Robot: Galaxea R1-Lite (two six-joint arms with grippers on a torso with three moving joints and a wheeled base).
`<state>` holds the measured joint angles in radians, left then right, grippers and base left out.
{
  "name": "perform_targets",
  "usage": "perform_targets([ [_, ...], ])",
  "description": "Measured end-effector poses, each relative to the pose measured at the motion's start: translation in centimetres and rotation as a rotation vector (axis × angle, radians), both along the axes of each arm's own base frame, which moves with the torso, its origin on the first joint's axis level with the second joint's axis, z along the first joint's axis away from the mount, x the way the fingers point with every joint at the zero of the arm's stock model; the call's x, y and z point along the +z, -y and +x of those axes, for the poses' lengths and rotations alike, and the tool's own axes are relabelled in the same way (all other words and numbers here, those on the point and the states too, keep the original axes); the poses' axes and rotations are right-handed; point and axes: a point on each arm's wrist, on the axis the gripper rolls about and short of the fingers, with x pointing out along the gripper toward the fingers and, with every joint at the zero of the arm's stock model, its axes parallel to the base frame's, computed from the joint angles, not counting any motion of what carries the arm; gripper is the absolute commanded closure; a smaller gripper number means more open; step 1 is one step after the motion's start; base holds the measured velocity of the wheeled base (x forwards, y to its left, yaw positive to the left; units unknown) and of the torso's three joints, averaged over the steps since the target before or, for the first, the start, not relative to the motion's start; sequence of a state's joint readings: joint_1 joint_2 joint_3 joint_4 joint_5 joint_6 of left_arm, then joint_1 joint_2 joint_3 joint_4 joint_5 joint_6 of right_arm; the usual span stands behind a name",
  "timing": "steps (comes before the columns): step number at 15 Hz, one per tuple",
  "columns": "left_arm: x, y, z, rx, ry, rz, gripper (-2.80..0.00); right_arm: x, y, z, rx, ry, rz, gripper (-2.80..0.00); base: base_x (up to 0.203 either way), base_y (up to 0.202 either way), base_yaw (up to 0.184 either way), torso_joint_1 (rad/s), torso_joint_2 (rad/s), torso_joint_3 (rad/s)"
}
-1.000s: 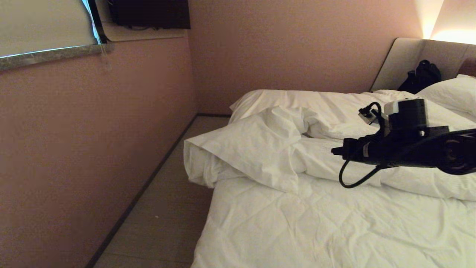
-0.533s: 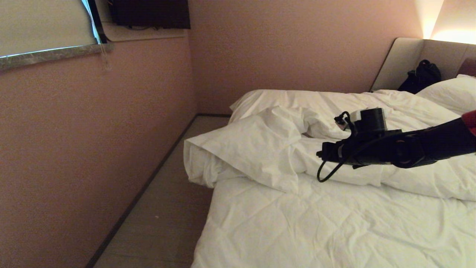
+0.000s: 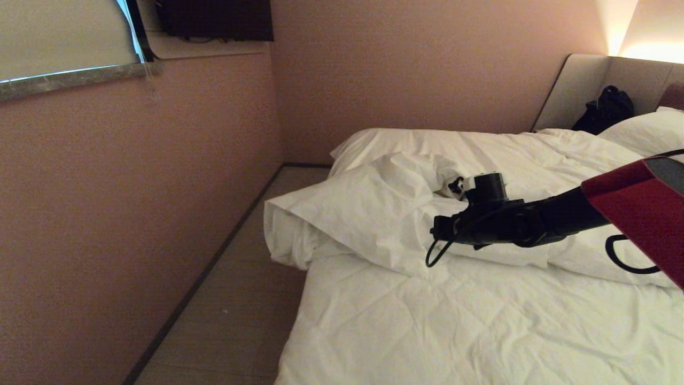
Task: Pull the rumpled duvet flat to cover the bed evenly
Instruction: Hold the folded corner of the quilt
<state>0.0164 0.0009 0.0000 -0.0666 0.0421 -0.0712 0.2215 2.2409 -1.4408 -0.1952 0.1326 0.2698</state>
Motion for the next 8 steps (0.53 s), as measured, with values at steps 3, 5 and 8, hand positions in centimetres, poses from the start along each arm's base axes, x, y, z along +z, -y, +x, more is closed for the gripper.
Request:
perform_targets([
  [3, 0.0, 0.0, 0.0, 0.000, 0.000, 0.000, 0.00, -1.5, -0.5, 1.5, -0.008, -0.002, -0.010, 0.00, 0.000, 0.000, 0.000, 0.000, 0.00, 0.000],
  [5, 0.0, 0.0, 0.0, 0.000, 0.000, 0.000, 0.00, -2.6, -0.7, 2.6, -0.027, 0.003, -0.033, 0.00, 0.000, 0.000, 0.000, 0.000, 0.00, 0.000],
  [8, 0.0, 0.0, 0.0, 0.000, 0.000, 0.000, 0.00, -4.5, -0.8, 3.4, -0.053, -0.013, -0.069, 0.00, 0.000, 0.000, 0.000, 0.000, 0.00, 0.000],
])
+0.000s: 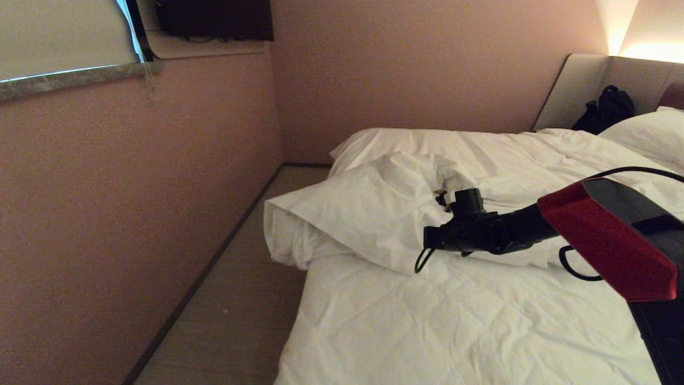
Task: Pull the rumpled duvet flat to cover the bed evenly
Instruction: Hold the folded corner of the quilt
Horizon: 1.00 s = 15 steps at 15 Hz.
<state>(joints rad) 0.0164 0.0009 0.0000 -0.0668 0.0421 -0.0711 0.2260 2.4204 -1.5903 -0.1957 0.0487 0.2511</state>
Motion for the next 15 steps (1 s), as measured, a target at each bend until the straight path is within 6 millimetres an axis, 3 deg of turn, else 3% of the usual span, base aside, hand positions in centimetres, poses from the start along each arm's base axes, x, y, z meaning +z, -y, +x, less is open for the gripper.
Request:
perform_targets([
  [12, 0.0, 0.0, 0.0, 0.000, 0.000, 0.000, 0.00, -3.7, -0.2, 1.2, -0.024, -0.044, -0.032, 0.00, 0.000, 0.000, 0.000, 0.000, 0.00, 0.000],
  [13, 0.0, 0.0, 0.0, 0.000, 0.000, 0.000, 0.00, -3.9, -0.2, 1.2, -0.024, -0.049, -0.033, -2.80, 0.000, 0.000, 0.000, 0.000, 0.00, 0.000],
  [15, 0.0, 0.0, 0.0, 0.000, 0.000, 0.000, 0.00, -4.0, -0.2, 1.2, -0.023, -0.052, -0.033, -2.80, 0.000, 0.000, 0.000, 0.000, 0.00, 0.000],
])
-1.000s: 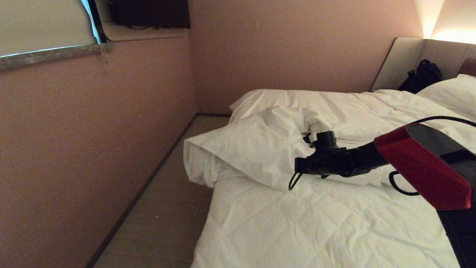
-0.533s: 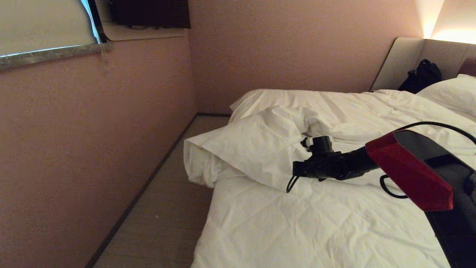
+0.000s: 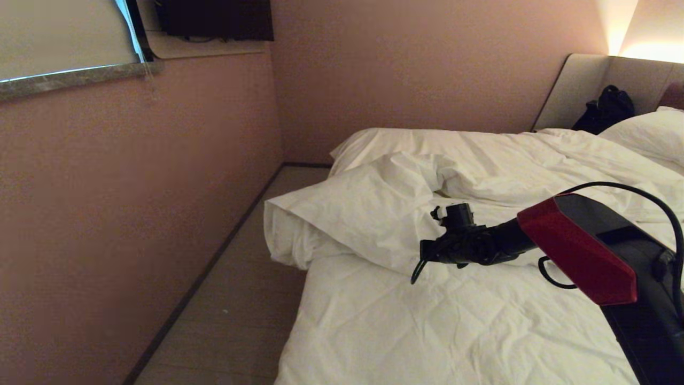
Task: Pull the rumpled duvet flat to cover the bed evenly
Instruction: Hold the folded corner of the quilt
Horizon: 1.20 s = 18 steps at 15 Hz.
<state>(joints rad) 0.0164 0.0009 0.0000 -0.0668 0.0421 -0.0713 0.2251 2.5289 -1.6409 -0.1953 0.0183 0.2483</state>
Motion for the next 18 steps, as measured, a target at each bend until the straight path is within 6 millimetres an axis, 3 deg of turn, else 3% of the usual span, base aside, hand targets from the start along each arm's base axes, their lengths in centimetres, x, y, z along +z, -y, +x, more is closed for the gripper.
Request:
perform_targets([
  [18, 0.0, 0.0, 0.0, 0.000, 0.000, 0.000, 0.00, -3.1, -1.4, 1.3, 0.038, 0.028, -0.016, -2.80, 0.000, 0.000, 0.000, 0.000, 0.00, 0.000],
])
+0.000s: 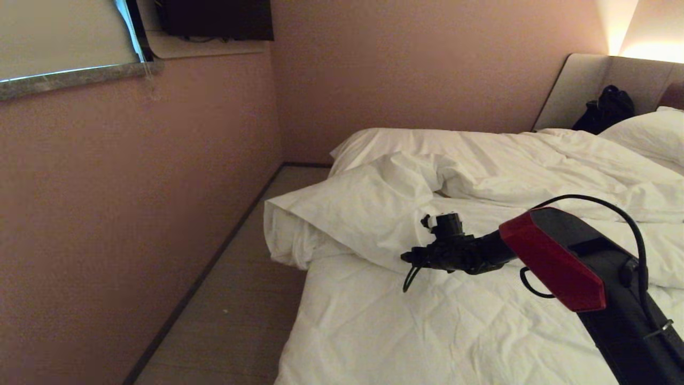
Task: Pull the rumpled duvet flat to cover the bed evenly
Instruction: Hold the folded corner of the quilt
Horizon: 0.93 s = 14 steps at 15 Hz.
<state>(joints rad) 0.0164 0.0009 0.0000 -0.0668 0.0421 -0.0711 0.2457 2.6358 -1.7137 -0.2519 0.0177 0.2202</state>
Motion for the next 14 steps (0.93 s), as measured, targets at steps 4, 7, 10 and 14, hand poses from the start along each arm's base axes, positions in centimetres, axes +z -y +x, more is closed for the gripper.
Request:
perform_targets([
  [4, 0.0, 0.0, 0.0, 0.000, 0.000, 0.000, 0.00, -0.8, -0.7, 0.0, 0.007, -0.002, -0.007, -2.80, 0.000, 0.000, 0.000, 0.000, 0.00, 0.000],
  [7, 0.0, 0.0, 0.0, 0.000, 0.000, 0.000, 0.00, -1.7, -1.5, 0.1, -0.003, 0.023, -0.038, -2.80, 0.000, 0.000, 0.000, 0.000, 0.00, 0.000],
  [10, 0.0, 0.0, 0.0, 0.000, 0.000, 0.000, 0.00, -2.0, -1.8, 0.2, -0.020, 0.037, -0.057, -2.80, 0.000, 0.000, 0.000, 0.000, 0.00, 0.000],
  [14, 0.0, 0.0, 0.0, 0.001, 0.000, 0.000, 0.00, -2.2, -2.1, 0.1, -0.018, 0.038, -0.056, 0.00, 0.000, 0.000, 0.000, 0.000, 0.00, 0.000],
])
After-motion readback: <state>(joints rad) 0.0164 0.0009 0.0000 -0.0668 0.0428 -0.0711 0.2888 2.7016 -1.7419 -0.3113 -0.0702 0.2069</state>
